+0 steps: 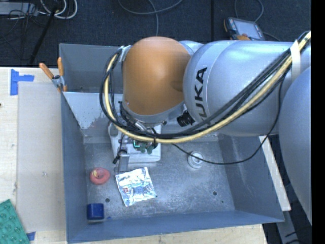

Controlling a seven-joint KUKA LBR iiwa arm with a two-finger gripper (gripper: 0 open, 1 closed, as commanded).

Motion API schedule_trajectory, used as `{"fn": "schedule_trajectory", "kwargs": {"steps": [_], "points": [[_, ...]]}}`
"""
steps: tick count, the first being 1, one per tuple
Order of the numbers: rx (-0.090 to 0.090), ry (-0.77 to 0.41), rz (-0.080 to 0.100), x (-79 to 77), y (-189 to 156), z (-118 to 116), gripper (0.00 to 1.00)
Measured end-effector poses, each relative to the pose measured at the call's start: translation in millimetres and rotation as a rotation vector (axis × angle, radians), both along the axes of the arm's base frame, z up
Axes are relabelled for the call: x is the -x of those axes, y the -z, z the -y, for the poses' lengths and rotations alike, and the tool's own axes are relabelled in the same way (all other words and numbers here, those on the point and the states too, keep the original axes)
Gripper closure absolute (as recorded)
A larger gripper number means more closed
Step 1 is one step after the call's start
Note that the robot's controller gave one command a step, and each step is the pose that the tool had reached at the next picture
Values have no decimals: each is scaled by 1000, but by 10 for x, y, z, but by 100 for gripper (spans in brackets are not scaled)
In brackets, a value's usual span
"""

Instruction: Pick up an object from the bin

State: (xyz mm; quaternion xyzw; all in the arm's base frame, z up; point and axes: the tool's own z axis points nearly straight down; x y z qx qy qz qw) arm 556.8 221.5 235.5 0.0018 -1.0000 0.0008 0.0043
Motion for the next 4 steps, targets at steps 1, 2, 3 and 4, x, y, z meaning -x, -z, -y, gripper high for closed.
{"fn": "schedule_trajectory", "kwargs": {"steps": [1,2,3,4], "points": [[-2,-364,3,178,1015,365,0],[-5,-702,0,594,1679,713,0],[-4,-752,9,387,1660,821,0],[-7,-748,9,388,1652,811,100]]}}
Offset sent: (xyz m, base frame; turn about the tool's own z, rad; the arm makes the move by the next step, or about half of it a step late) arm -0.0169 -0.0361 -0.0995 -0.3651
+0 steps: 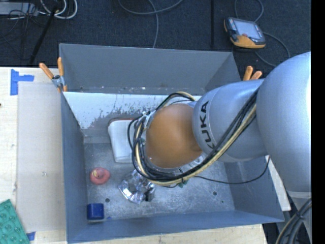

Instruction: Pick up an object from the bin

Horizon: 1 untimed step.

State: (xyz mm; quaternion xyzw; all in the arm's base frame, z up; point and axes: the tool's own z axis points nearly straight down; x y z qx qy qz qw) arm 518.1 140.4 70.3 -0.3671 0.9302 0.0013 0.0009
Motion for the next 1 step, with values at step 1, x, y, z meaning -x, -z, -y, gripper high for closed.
{"fn": "schedule_trajectory", "kwargs": {"steps": [1], "points": [[0,-31,6,396,-1576,-296,100]]}}
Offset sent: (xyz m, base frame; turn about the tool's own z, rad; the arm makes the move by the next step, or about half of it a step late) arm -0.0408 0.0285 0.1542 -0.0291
